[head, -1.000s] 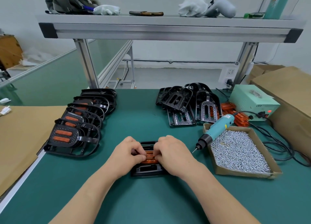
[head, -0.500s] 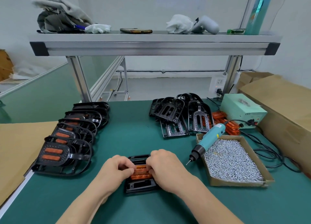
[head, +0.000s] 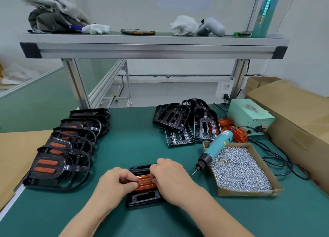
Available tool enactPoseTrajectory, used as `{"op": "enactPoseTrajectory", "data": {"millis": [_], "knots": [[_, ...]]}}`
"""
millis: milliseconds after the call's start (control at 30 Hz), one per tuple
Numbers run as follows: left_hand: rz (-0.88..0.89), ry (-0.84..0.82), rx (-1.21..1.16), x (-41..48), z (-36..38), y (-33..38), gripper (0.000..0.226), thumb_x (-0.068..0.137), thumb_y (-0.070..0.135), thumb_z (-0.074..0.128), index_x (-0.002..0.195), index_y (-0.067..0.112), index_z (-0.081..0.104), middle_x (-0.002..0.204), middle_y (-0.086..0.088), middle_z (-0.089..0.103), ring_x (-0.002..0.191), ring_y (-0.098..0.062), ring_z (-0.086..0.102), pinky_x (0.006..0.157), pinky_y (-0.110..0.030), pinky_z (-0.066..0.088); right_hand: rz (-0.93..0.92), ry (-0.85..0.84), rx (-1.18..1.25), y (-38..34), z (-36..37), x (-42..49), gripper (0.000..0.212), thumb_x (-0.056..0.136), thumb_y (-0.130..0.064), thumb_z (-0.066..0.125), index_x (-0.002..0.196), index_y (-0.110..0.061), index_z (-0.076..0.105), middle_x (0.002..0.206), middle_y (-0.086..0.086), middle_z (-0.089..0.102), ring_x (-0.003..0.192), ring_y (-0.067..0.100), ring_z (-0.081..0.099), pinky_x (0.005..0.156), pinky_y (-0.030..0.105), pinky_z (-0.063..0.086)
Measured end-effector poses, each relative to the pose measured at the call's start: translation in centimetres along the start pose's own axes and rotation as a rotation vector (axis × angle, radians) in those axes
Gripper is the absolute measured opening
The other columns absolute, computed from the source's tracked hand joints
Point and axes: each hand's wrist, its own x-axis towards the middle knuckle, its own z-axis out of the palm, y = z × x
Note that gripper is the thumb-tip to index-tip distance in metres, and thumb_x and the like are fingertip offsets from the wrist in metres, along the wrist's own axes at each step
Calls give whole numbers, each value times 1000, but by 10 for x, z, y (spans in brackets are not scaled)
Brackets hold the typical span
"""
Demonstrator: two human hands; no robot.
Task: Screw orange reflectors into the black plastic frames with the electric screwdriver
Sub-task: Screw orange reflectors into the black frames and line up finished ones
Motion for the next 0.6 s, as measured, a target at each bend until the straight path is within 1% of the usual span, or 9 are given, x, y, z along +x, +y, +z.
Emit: {"op": "enactPoseTrajectory", "data": {"millis": [100,133,200,233,267,367,433,500,600], "knots": [[10,3,3,-1,-1,0,35,72,8,87,62,39,75,81,-5,66,74,-13,61,64,-16,41,-4,-8,-19,-3,-3,1,10,91,-13,58,101,-12,62,100,10,55,94,33,55,69,36,31],[16,-4,-11,-1,-2,-1,34,72,7,87,62,39,76,82,-5,66,76,-14,62,68,-17,43,-8,-16,-23,-3,-4,0,10,92,-13,58,101,-12,62,100,10,55,93,33,55,69,36,32],[23,-26,-32,-3,-5,-3,33,74,6,85,65,38,78,85,-3,67,82,-17,64,78,-26,48,0,-24,-34,-4,-6,-1,11,92,-12,57,102,-13,63,101,9,56,94,33,56,69,36,32],[31,-32,-23,-3,-6,-3,33,75,6,85,66,38,79,85,-2,68,83,-18,65,81,-28,49,12,-28,-38,-4,-6,-1,12,92,-12,57,102,-13,63,101,9,57,95,33,56,69,36,32],[46,-35,3,-2,-7,-4,34,76,6,84,66,39,79,84,-1,68,82,-17,65,80,-27,49,27,-34,-43,-6,-6,-1,13,91,-11,57,102,-13,63,102,10,57,96,33,56,69,36,31],[98,-25,141,1,-7,-1,35,77,11,84,64,42,75,80,4,66,78,-9,62,68,-10,40,40,-59,-66,-11,-10,0,15,87,-6,60,100,-11,63,104,12,58,97,35,56,69,36,30],[151,-16,251,2,-5,2,35,81,16,81,68,46,68,81,10,66,80,-2,60,69,-8,37,19,-77,-75,-13,-12,1,16,86,-3,59,100,-9,62,105,14,57,97,36,56,69,37,29],[186,-18,328,-1,-5,4,35,85,19,77,71,48,62,82,14,64,82,-3,60,75,-15,41,12,-78,-71,-12,-13,1,18,85,-4,60,102,-9,61,107,14,56,98,35,55,70,37,27],[240,16,337,-8,-4,2,23,87,19,74,80,40,70,84,17,62,84,-6,60,82,-26,46,24,-61,-53,-12,-10,-3,21,85,-2,58,105,-8,58,108,14,54,100,34,51,71,37,28]]}}
